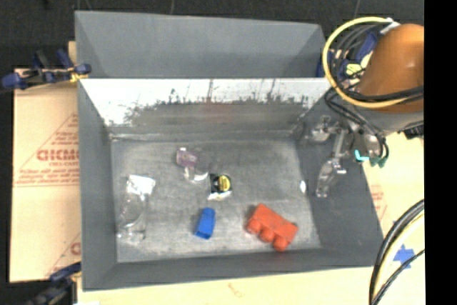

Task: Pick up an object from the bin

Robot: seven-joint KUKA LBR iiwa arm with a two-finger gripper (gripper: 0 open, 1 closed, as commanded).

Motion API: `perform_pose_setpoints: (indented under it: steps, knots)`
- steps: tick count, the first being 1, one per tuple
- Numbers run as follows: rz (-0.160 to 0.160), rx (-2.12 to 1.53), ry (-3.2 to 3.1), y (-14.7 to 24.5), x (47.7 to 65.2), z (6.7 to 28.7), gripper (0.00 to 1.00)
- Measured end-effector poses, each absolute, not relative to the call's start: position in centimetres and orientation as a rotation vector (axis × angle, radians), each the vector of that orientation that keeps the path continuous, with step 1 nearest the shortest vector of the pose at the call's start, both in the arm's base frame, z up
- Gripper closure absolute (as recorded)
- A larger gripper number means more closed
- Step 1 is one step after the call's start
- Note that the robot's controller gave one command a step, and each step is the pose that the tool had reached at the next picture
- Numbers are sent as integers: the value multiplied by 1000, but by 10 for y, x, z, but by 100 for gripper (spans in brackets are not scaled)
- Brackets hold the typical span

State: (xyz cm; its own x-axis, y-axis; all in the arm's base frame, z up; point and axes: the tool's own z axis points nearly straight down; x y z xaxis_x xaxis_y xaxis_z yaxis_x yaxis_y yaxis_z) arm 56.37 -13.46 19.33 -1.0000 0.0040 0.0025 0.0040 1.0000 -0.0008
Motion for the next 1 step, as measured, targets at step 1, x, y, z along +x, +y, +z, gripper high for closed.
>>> perform_pose_setpoints:
  steps: [1]
  knots:
    - [-4, 222, -3131, -63, 528, 149, 0]
